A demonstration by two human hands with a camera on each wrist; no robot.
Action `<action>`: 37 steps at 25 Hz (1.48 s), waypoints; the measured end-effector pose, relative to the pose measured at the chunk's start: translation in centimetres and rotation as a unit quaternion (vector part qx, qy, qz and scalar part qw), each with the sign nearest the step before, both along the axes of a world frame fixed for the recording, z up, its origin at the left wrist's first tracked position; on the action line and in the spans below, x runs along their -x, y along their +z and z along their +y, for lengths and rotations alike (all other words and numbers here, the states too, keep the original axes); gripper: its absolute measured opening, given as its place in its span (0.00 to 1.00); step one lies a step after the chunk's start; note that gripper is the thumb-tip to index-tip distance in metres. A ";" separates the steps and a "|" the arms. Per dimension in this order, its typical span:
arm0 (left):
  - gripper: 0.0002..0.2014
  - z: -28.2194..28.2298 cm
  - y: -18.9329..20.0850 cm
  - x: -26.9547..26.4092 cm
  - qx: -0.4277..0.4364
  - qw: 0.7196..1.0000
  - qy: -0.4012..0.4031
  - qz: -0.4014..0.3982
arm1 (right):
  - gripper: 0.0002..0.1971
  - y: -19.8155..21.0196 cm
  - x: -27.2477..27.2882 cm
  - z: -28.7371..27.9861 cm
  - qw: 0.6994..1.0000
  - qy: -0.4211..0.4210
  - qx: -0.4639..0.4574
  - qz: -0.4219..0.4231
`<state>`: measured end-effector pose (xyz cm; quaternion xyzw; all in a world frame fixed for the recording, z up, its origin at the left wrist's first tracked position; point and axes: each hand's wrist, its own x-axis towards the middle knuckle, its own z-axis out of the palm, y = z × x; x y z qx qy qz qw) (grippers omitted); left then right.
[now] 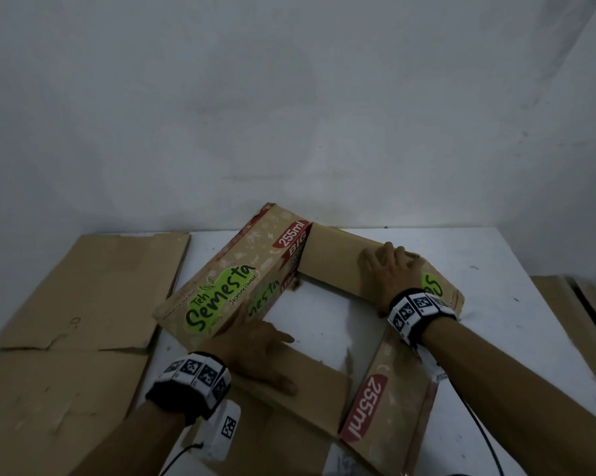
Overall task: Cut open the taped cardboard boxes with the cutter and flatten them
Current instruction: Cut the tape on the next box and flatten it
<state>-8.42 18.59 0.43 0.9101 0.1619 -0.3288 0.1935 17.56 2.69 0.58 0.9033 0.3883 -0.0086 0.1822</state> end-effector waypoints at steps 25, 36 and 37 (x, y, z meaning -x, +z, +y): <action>0.48 -1.3 0.1 1.9 -0.180 0.976 0.010 -0.121 | 0.44 3.9 -8.6 -3.2 0.897 -0.224 -0.346 0.161; 0.54 -3.1 0.6 -1.0 -0.176 0.982 0.030 0.064 | 0.42 0.3 -5.7 -4.2 0.955 -0.016 -0.145 0.258; 0.56 -3.8 0.6 -1.9 -0.170 0.981 0.043 0.086 | 0.42 0.4 -5.7 -4.2 0.955 -0.018 -0.143 0.258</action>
